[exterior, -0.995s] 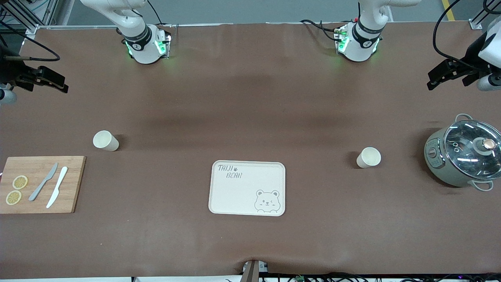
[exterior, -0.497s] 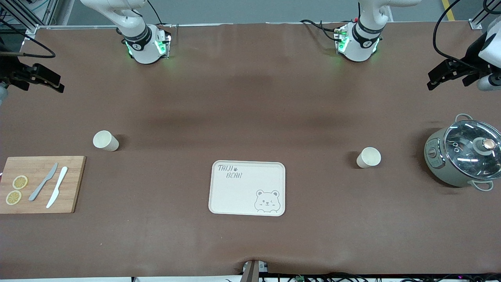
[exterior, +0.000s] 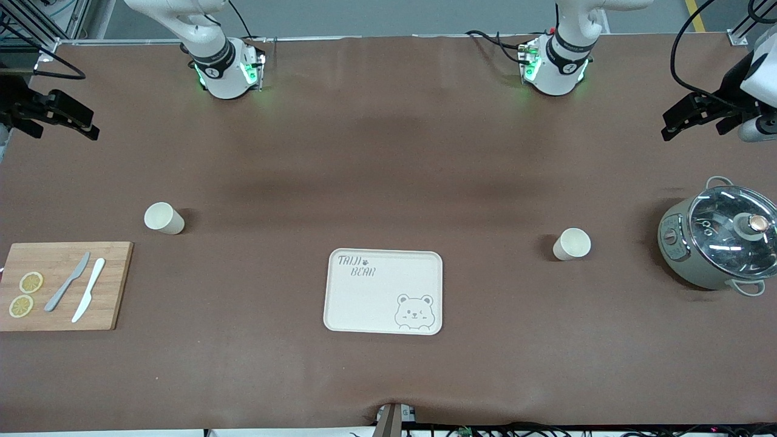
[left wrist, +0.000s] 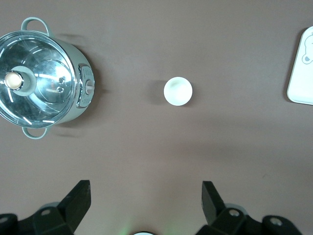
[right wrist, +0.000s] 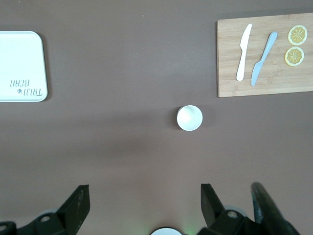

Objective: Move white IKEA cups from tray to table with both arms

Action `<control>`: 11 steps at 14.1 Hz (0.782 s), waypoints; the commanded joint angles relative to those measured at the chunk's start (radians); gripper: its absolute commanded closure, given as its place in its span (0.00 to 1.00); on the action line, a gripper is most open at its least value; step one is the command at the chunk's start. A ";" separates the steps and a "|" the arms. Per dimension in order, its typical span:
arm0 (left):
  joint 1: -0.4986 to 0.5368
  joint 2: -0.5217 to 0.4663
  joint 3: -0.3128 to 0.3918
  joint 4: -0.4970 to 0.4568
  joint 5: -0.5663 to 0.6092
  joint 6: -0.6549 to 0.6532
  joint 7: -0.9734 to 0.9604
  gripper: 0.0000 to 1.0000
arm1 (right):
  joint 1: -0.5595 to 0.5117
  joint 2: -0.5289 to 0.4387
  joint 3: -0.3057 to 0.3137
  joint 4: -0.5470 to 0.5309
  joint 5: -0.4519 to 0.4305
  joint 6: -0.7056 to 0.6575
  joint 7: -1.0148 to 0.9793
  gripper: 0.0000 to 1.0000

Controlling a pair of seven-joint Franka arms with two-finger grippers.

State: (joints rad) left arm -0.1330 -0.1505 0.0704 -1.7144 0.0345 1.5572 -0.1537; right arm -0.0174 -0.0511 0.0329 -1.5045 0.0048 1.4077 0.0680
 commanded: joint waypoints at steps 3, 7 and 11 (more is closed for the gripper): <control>-0.001 0.011 -0.014 0.010 -0.016 0.009 0.020 0.00 | -0.001 -0.001 -0.002 0.013 0.015 -0.004 -0.002 0.00; 0.001 0.011 -0.017 0.010 -0.016 0.007 0.043 0.00 | -0.004 -0.006 -0.005 0.015 0.015 -0.003 0.000 0.00; 0.003 0.029 -0.015 0.027 -0.018 0.007 0.045 0.00 | -0.001 -0.007 -0.005 0.013 0.018 -0.001 -0.002 0.00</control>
State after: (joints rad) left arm -0.1352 -0.1392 0.0573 -1.7139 0.0345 1.5620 -0.1304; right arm -0.0175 -0.0511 0.0279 -1.4993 0.0059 1.4107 0.0679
